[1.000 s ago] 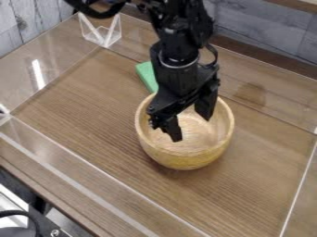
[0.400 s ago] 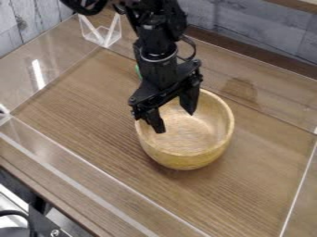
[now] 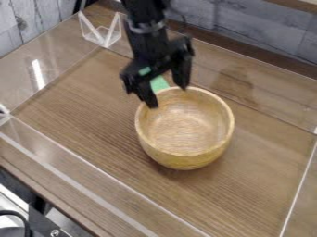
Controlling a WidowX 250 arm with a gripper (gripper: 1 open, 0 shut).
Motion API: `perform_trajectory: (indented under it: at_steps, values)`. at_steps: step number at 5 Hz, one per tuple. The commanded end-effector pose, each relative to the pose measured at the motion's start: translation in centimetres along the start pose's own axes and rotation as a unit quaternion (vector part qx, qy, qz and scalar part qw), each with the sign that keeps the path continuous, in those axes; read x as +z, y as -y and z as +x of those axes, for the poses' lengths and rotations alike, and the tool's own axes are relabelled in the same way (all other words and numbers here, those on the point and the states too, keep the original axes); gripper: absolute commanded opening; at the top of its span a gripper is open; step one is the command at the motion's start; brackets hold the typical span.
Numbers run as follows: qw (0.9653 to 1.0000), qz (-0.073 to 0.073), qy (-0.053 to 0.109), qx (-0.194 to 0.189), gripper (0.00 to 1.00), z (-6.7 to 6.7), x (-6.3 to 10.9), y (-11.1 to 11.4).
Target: Put green object into wooden bowl
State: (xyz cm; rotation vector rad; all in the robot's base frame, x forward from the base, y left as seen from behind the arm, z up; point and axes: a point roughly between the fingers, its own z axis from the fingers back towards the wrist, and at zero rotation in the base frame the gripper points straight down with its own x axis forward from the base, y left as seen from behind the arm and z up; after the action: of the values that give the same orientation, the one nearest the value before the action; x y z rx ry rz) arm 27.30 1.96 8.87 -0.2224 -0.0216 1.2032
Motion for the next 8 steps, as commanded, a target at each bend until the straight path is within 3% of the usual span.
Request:
perform_trajectory:
  at_steps: [1, 2, 4, 6, 7, 8]
  values:
    - [0.9986, -0.040, 0.024, 0.025, 1.00, 2.5, 1.4, 1.9]
    - [0.9961, -0.049, 0.038, 0.064, 1.00, 4.4, 0.6, 2.4]
    - [0.9926, -0.055, 0.058, 0.091, 1.00, 3.0, -1.0, 4.3]
    - [0.9879, -0.066, 0.084, 0.113, 1.00, 5.0, -1.2, 3.3]
    - [0.9892, -0.066, 0.091, 0.094, 1.00, 6.1, -3.2, 3.6]
    - [0.9917, -0.065, 0.091, 0.064, 0.00, 6.5, -5.1, 4.1]
